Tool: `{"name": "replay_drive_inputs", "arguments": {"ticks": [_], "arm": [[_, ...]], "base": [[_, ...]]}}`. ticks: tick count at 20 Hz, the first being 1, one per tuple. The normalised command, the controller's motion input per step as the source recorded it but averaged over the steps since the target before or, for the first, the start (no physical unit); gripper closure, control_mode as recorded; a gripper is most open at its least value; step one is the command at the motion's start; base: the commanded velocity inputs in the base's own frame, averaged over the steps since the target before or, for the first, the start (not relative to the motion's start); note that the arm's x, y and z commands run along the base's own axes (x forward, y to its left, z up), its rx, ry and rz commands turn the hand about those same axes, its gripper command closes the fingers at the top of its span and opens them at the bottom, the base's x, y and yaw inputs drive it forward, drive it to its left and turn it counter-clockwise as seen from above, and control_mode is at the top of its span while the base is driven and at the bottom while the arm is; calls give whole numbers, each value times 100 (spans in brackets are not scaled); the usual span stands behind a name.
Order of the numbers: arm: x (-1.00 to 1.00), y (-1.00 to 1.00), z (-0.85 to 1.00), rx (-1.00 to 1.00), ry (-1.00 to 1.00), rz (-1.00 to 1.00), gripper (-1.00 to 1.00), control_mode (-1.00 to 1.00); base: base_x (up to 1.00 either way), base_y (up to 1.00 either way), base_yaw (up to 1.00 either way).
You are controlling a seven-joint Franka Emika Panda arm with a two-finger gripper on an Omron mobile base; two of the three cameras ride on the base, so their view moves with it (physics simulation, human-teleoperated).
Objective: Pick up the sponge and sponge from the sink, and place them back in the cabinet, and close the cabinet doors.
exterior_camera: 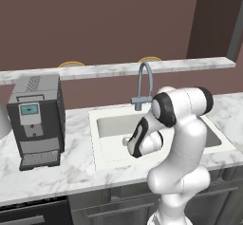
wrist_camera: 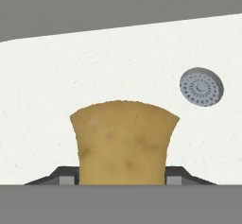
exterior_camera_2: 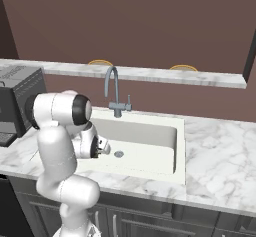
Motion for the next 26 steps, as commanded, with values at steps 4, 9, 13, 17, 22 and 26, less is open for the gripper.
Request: {"name": "replay_drive_inputs", "arguments": {"ticks": [4,9,13,17,22,26], "arm": [[-11,0,43,0,9,0,100,-100],[-9,0,47,0,11,0,100,-100],[-6,0,51,0,14,-1,100,-100],[-4,0,54,0,17,-2,100,-100],[-9,0,44,0,18,-1,100,-100],[-17,2,39,0,20,-1,100,-100]], "base": [[0,0,0],[0,0,0],[0,0,0],[0,0,0],[0,0,0],[0,0,0]]}}
